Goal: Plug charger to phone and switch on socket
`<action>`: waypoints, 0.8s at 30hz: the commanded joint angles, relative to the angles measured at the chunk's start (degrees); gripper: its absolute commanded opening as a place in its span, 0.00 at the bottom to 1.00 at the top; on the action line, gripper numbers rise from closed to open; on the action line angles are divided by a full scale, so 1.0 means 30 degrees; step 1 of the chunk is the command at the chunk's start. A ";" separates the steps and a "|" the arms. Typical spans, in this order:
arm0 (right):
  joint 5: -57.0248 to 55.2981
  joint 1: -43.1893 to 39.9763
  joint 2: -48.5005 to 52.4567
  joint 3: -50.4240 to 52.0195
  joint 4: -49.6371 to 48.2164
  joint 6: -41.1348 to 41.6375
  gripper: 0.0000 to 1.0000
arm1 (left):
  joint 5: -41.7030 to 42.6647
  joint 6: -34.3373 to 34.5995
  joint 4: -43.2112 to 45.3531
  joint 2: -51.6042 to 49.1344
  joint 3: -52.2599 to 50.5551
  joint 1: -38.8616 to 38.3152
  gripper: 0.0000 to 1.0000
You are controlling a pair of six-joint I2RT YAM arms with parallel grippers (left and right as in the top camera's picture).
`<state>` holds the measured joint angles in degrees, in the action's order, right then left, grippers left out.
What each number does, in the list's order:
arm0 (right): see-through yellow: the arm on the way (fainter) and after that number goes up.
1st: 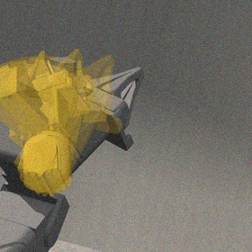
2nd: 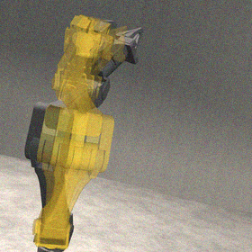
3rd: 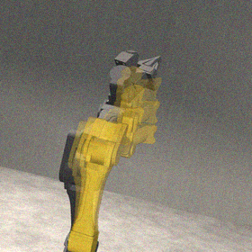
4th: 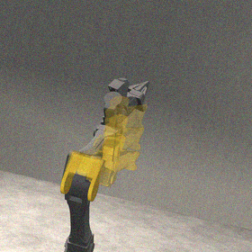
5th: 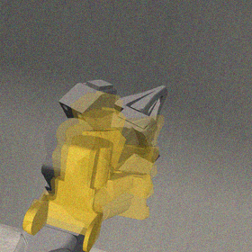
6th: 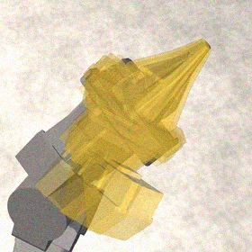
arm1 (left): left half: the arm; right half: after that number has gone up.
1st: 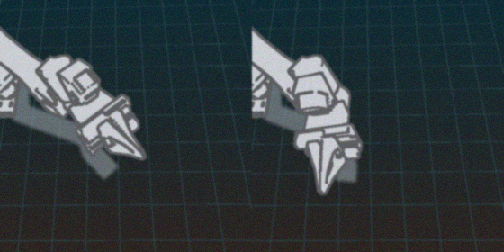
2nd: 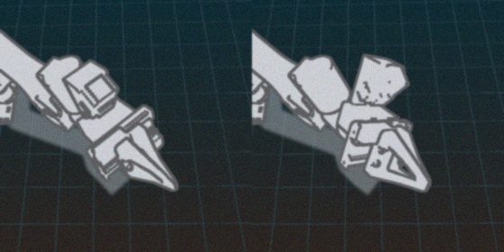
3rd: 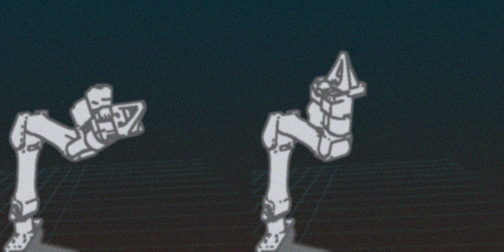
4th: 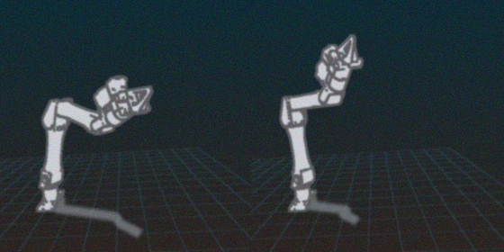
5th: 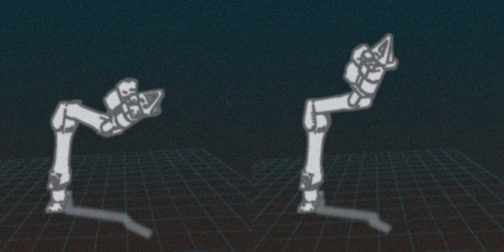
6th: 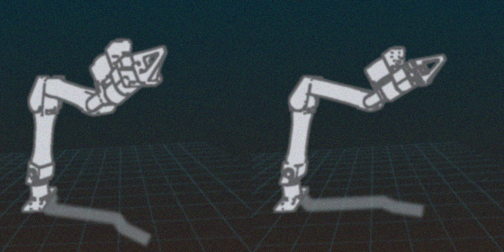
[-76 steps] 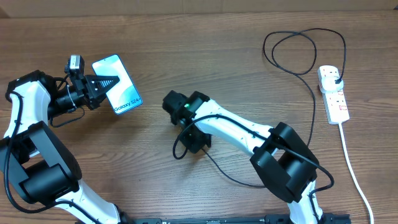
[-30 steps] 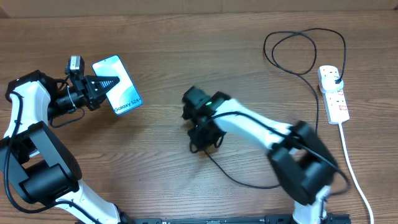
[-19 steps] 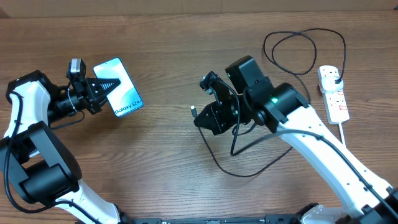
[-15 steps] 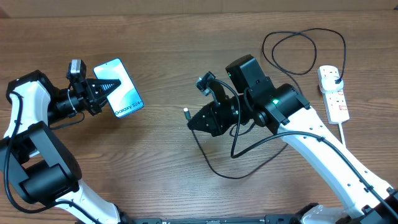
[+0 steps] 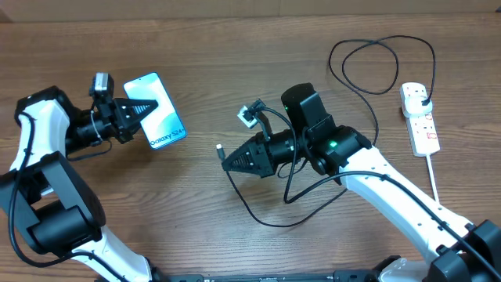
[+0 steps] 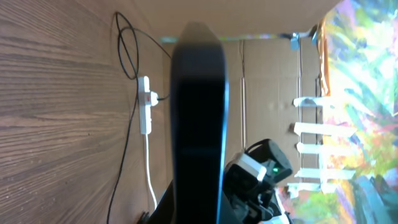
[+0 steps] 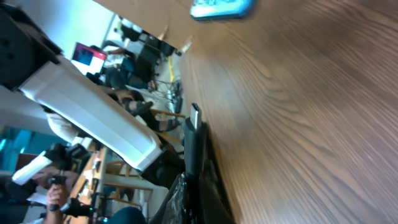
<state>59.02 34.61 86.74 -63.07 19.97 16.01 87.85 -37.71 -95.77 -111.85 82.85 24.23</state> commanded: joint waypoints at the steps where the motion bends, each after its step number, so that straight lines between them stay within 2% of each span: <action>1: 0.0007 0.0503 0.0109 0.0007 -0.0408 0.2113 0.04 | 0.0896 -0.0729 0.0175 0.0605 0.0007 -0.0539 0.04; 12: 0.0058 0.0831 0.0984 0.0007 -0.0962 0.2317 0.04 | 0.0896 -0.0714 0.0663 0.0605 0.0007 -0.1887 0.05; 24: -0.0372 0.1253 0.0991 0.0007 -0.2157 0.3257 0.04 | 0.0903 -0.0262 0.0641 0.0605 0.0007 -0.2113 0.04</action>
<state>58.35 38.02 89.65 -63.05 14.04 24.84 87.88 -37.69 -93.65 -111.87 82.85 18.35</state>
